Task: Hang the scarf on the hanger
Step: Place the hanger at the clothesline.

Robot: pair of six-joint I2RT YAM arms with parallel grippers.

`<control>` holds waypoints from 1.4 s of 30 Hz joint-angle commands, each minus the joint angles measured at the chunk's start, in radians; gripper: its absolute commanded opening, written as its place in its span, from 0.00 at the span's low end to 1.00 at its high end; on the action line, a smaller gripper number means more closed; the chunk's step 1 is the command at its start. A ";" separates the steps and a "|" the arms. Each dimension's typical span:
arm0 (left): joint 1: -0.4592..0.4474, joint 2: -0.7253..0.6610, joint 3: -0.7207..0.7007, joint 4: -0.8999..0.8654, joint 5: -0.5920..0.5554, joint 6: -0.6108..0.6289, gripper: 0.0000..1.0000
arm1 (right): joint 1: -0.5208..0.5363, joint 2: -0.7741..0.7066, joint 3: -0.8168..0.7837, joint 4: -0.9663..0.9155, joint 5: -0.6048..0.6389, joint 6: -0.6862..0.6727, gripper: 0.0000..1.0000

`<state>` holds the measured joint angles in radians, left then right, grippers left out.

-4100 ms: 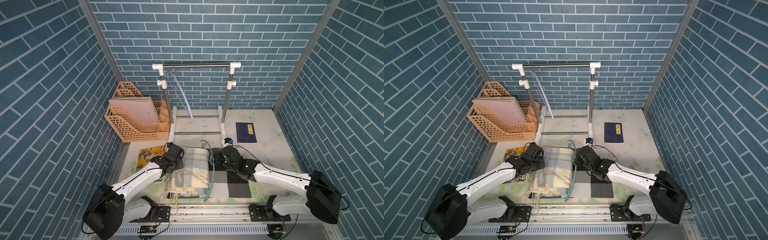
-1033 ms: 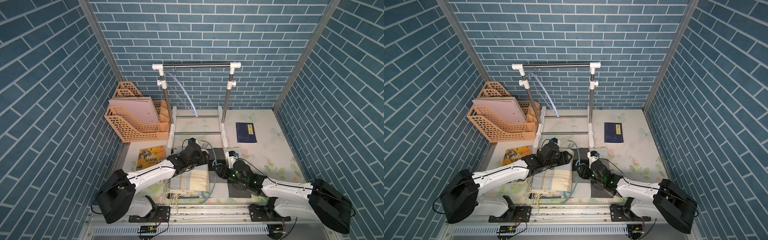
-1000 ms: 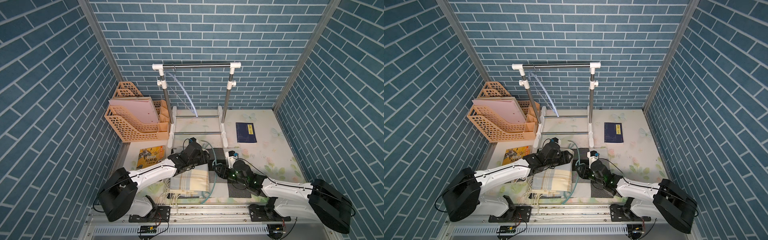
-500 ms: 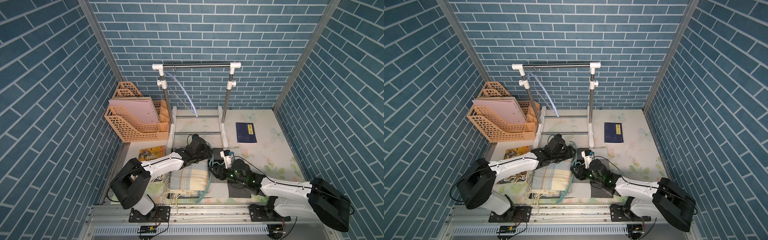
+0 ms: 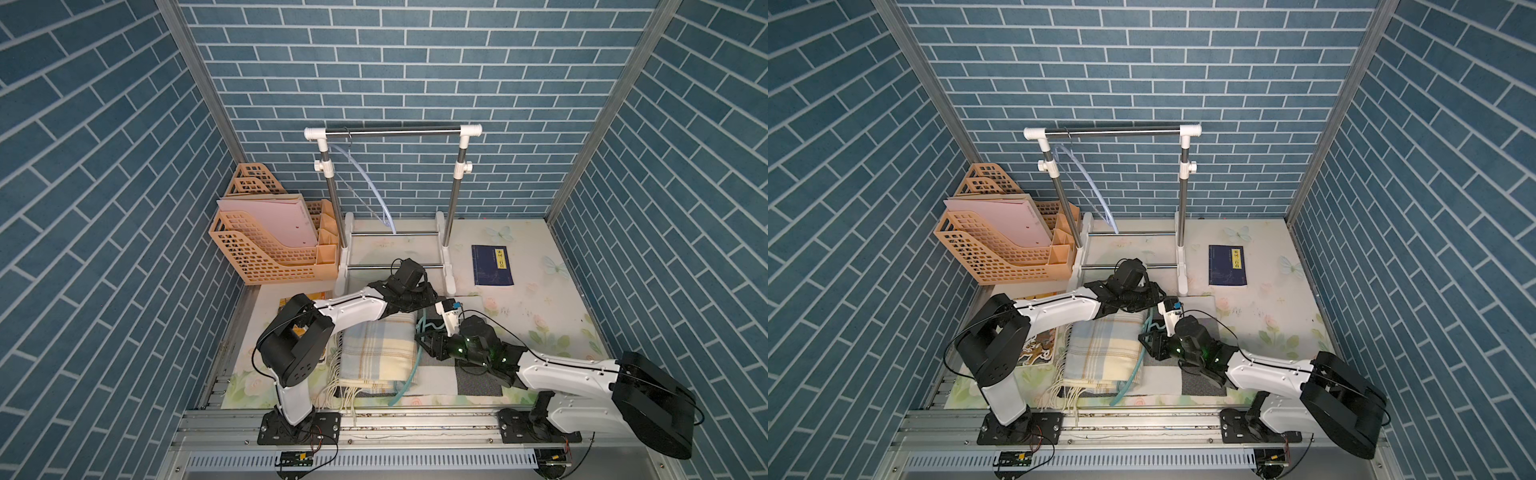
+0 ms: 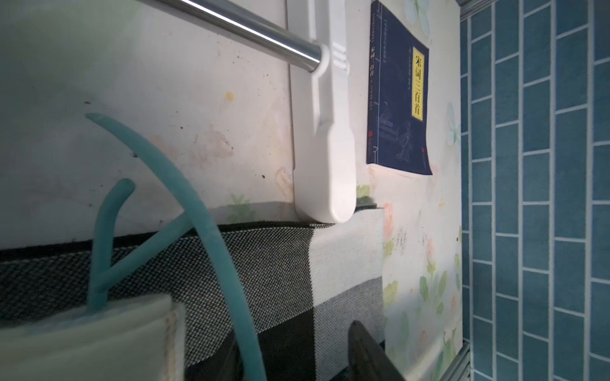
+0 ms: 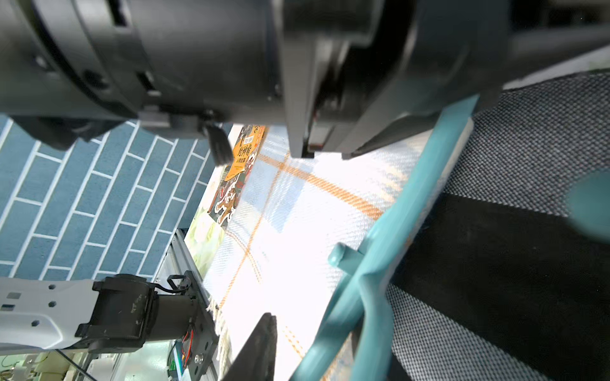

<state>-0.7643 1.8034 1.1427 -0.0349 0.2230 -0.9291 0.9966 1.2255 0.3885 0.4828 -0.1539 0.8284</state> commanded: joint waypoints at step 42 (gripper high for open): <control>0.026 -0.157 -0.466 0.857 -0.043 -0.602 0.00 | 0.330 -0.282 -0.150 -0.044 0.499 0.214 0.59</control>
<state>-0.7300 1.6585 0.6594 0.7937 0.2245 -1.5116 1.3148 0.9497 0.2489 0.3756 0.2890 1.0065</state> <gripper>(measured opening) 0.111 0.591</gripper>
